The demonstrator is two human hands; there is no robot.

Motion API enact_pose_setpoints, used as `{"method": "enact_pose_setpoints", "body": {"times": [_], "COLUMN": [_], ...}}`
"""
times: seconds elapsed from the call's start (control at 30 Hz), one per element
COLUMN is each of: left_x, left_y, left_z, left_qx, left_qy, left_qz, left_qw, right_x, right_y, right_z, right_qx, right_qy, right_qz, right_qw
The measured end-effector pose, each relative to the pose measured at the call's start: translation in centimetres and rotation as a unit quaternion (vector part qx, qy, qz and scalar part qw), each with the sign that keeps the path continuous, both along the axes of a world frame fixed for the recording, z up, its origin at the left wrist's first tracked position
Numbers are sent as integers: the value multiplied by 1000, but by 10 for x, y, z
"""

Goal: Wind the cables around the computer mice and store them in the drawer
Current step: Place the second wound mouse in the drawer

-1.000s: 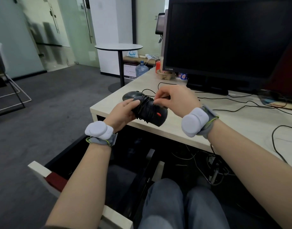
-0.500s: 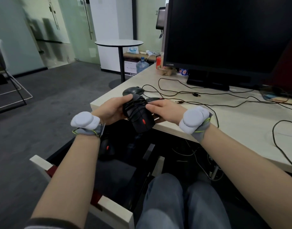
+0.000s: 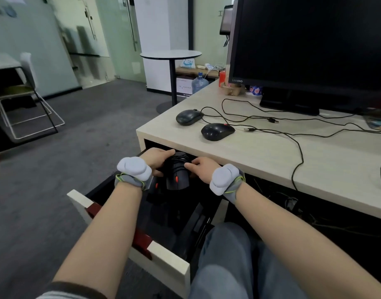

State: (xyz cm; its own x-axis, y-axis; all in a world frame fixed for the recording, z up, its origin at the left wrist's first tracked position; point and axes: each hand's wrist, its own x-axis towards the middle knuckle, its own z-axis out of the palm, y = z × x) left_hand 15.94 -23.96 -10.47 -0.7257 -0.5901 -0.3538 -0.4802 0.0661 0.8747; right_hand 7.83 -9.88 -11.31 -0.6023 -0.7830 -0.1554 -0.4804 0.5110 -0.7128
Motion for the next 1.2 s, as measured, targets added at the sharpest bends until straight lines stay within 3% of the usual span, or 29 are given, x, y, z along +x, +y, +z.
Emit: {"method": "enact_pose_setpoints", "body": {"times": [0.17,0.3,0.47,0.57,0.83,0.97,1.13,1.2], "left_x": [-2,1,-1,-6,-17,-21,-24,-23], "left_y": [13,14,24,29,46,47,44,41], "left_z": [-8,-9,-17,-22,-27,-32,-34,-32], "left_qx": [70,-29,-140,-216,-250,-296,-358,-359], "left_qy": [-15,-49,-106,-109,-158,-151,-201,-181], "left_qz": [-36,-108,-156,-190,-242,-233,-217,-214], "left_qw": [997,992,972,952,924,914,886,890], "right_x": [-2,-3,-4,-8,-9,-6,-10,-10], "right_y": [0,-4,-14,-9,3,3,5,5], "right_z": [-6,-6,-5,-10,-12,-4,-5,-9], "right_qx": [16,134,303,297,315,276,291,307], "right_qy": [75,157,173,200,247,223,224,237], "right_qz": [5,52,94,67,100,134,145,139], "right_qw": [997,977,932,931,911,925,919,911]}}
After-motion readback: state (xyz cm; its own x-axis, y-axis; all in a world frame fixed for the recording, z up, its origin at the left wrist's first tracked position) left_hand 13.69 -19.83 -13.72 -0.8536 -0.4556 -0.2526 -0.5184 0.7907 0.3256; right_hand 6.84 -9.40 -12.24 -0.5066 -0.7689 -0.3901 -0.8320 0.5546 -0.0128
